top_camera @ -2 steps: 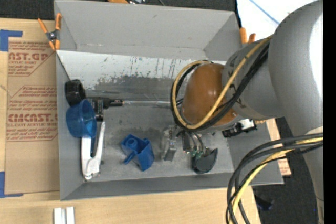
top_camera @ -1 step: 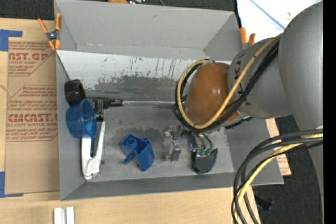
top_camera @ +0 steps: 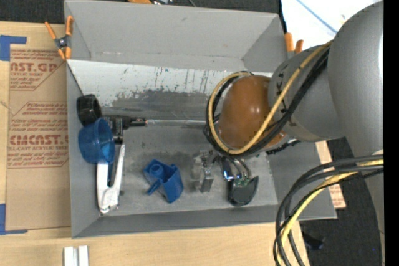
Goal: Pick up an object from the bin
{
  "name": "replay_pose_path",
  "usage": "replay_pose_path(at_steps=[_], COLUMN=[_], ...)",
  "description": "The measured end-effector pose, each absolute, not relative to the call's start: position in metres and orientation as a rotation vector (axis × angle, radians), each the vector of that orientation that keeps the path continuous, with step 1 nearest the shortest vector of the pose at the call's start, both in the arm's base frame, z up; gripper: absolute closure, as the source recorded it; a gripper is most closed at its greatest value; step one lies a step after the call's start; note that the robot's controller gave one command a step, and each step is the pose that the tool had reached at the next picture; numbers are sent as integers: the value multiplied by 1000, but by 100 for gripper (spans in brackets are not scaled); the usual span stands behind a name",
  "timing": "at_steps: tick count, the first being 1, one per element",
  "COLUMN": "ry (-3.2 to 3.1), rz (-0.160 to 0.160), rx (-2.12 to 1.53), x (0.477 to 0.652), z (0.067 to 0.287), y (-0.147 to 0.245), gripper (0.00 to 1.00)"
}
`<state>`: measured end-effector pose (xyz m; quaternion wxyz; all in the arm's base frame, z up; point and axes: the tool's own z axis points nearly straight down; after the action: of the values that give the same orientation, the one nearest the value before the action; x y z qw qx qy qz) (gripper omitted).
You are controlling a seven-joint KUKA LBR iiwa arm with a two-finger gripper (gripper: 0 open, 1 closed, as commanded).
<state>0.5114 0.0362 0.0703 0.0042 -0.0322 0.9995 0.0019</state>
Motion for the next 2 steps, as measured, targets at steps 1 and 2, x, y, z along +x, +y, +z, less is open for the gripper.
replay_pose_path(at_steps=[1,2], ry=[3128,3091], rz=[5,4], rx=[-148,-515], x=[523,528], z=[81,74], y=[43,20], gripper=[100,100])
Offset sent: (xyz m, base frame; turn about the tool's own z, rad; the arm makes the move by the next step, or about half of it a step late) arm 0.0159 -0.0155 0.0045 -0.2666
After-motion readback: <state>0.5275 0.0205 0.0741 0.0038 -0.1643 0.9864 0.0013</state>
